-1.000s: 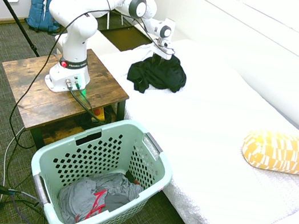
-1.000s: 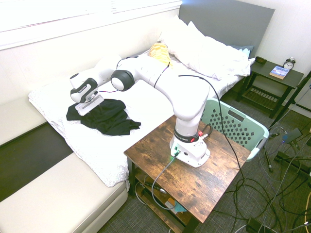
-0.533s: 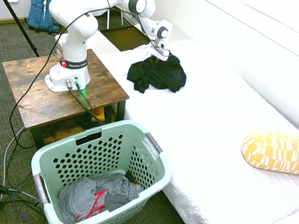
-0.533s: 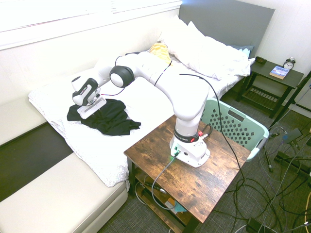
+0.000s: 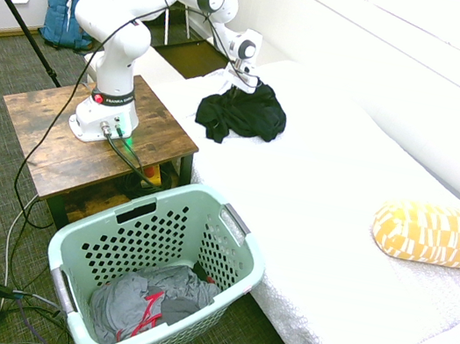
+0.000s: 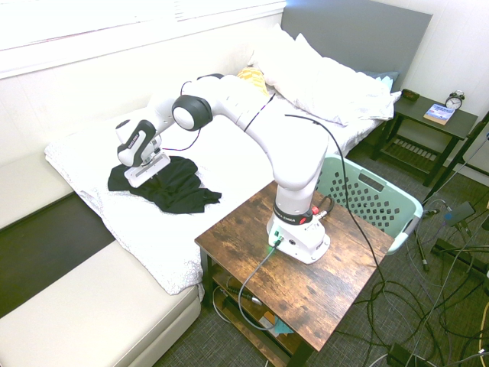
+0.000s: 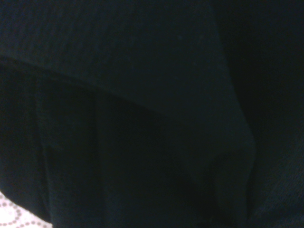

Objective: Put my clothes in the laundry bag

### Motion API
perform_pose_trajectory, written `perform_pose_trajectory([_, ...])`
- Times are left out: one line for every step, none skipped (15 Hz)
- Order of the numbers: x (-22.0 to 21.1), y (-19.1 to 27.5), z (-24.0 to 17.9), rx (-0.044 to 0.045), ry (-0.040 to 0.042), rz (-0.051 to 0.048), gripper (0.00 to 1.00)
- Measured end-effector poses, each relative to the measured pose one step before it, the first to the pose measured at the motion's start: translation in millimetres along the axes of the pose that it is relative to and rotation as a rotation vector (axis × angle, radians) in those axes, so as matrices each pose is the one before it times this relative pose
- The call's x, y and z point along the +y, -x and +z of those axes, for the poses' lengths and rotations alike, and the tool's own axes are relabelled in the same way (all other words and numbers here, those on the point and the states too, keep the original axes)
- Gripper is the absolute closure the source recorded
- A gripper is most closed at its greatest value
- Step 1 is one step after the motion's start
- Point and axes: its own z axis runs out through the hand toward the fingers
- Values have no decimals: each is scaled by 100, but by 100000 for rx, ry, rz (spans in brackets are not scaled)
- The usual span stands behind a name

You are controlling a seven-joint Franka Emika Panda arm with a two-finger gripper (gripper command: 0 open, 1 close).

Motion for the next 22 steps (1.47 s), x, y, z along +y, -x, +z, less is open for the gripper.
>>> perform_pose_trajectory([244, -210, -359, 355, -618, 664, 100])
perform_pose_trajectory([238, -185, -574, 396, -1173, 524, 100])
perform_pose_trajectory([208, -304, -867, 591, -1532, 620, 100])
perform_pose_trajectory([255, -449, -1387, 619, -1808, 868, 100])
perform_pose_trajectory([302, -838, -2068, 711, -2705, 1137, 100])
perform_pose_trajectory([447, -1085, -2476, 292, -3071, 531, 100])
perform_pose_trajectory([749, -1295, -2844, -182, -2316, -618, 100])
perform_pose_trajectory([1157, -1332, -3072, -371, -1370, -1309, 100])
perform_pose_trajectory([1386, -1227, -3091, -381, -808, -1268, 100])
perform_pose_trajectory([1490, -1094, -3331, -65, -820, -664, 100])
perform_pose_trajectory([1704, -987, -3825, 142, -1090, 18, 100])
perform_pose_trajectory([1758, -755, -3985, 92, -1689, 672, 100])
perform_pose_trajectory([1879, -482, -4452, 141, -2583, 885, 100])
perform_pose_trajectory([2046, -198, -4545, 274, -2368, 995, 100])
perform_pose_trajectory([2170, 56, -4281, 297, -1839, 786, 100])
perform_pose_trajectory([2373, 10, -3819, 591, -1598, 698, 100])
perform_pose_trajectory([2689, -105, -3517, 891, -1583, 1040, 100])
perform_pose_trajectory([3160, -310, -3202, 1056, -1555, 1830, 100])
perform_pose_trajectory([3401, -420, -2863, 1175, -1676, 2756, 100])
perform_pose_trajectory([3436, -365, -2814, 1554, -2100, 3062, 100])
perform_pose_trajectory([3538, -140, -2708, 1323, -2047, 3202, 100])
perform_pose_trajectory([3173, 217, -1928, 771, -795, 3025, 100])
